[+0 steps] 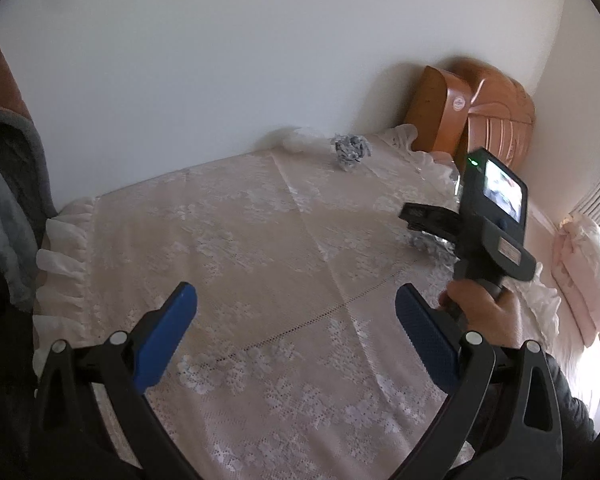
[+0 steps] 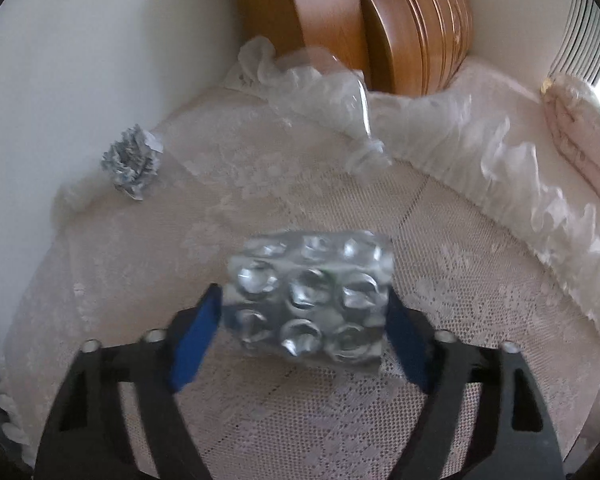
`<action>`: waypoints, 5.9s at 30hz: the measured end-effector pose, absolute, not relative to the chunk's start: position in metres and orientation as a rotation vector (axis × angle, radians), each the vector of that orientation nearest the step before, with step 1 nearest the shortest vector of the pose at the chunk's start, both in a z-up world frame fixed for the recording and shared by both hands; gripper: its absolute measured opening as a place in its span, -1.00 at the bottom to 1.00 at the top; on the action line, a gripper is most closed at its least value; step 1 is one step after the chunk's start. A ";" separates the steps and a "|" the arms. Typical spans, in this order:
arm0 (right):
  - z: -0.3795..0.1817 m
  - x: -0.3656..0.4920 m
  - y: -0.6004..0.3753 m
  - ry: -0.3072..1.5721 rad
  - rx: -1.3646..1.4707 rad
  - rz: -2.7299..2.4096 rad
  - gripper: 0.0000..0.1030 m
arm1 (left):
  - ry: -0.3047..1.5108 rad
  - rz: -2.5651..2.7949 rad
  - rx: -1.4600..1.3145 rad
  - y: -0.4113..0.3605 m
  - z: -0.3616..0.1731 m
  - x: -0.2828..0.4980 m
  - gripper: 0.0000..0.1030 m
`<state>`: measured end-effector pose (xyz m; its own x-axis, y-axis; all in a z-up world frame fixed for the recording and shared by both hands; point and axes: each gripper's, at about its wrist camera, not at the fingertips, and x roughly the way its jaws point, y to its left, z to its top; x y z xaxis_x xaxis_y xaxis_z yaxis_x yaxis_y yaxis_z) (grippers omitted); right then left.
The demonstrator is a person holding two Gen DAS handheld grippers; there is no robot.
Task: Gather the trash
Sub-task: 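Grasp the silver blister pack with the right tool while the left tool grasps the clear bottle, then carry the bottle and blister pack to the wastebasket and open both tools, then move both tools back over the bed toward the crumpled paper and plastic bag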
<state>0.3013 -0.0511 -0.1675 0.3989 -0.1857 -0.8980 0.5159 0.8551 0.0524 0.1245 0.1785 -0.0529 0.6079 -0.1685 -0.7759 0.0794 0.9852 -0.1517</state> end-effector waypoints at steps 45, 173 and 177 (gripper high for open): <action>-0.101 0.096 -0.239 0.943 0.396 -0.434 0.40 | 1.115 -0.198 -0.135 -0.119 -0.142 0.383 0.44; -0.111 -0.214 -0.335 0.904 0.642 -0.797 0.95 | 0.992 -0.919 0.322 -0.193 -0.050 -0.099 0.85; -0.093 -0.181 -0.312 0.883 0.584 -0.711 0.95 | 0.957 -0.818 0.263 -0.162 -0.038 -0.075 0.85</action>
<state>-0.1806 -0.3119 -0.0928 0.4399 -0.3086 -0.8433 0.7580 0.6312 0.1644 -0.0747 -0.1615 -0.0377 0.3107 -0.5012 -0.8076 0.7199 0.6789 -0.1443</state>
